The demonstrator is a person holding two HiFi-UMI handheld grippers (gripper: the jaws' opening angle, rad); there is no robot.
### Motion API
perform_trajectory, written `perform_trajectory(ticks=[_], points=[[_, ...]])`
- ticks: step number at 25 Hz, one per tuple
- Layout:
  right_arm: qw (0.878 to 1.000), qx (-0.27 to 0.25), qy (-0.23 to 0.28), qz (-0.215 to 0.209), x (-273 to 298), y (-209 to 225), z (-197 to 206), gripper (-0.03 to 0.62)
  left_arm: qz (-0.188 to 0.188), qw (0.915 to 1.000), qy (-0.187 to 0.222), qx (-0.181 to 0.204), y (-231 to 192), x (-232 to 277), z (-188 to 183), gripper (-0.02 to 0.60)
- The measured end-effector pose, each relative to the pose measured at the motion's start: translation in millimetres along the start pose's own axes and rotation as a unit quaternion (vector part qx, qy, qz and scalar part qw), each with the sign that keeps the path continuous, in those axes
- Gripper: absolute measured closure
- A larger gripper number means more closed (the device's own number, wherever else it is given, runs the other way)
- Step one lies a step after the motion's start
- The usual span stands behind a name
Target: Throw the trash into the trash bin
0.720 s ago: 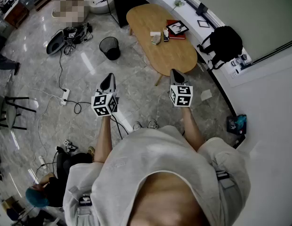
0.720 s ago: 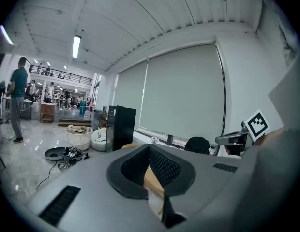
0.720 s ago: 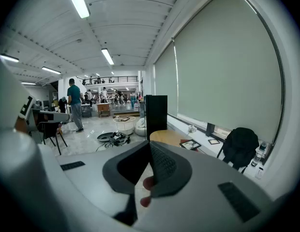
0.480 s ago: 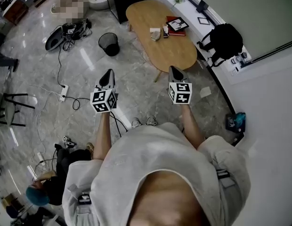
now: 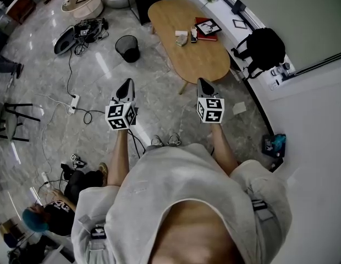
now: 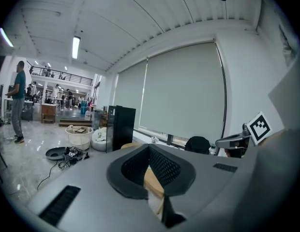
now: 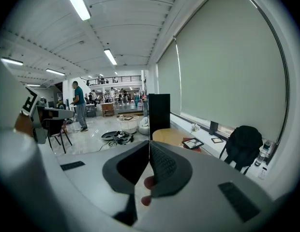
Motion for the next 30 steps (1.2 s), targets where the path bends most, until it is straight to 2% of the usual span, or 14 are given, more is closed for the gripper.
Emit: perform_trajectory(ticks=[9,18,24,30], points=[[1.000,-0.003,-0.006,-0.020,7,17,9,0.563,-0.013,0.9998,-0.012,-0.009,20,5,16,0.563],[1.000,-0.005,-0.014,-0.026,47,23,7,0.563,-0.016,0.9994,-0.021,-0.025,3,36,27,0.563],[1.000,-0.005,-0.014,-0.019,99,24,3,0.563,-0.003,0.9994,-0.016,-0.031,-25,85,31,0.563],[1.000,-0.015,-0.014,-0.008,165,11,-24,0.563,-0.003,0.9990,-0.007,-0.045,-83,132,13,0.563]])
Point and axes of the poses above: the fingertips, and each gripper's own axes: x forward along the fingers, y to its right, z out of its underside, the point moved 8 cm from there along -x, backward along the fingers, and after that the axes turned 13 degrees about y, right-handed, at the moved point
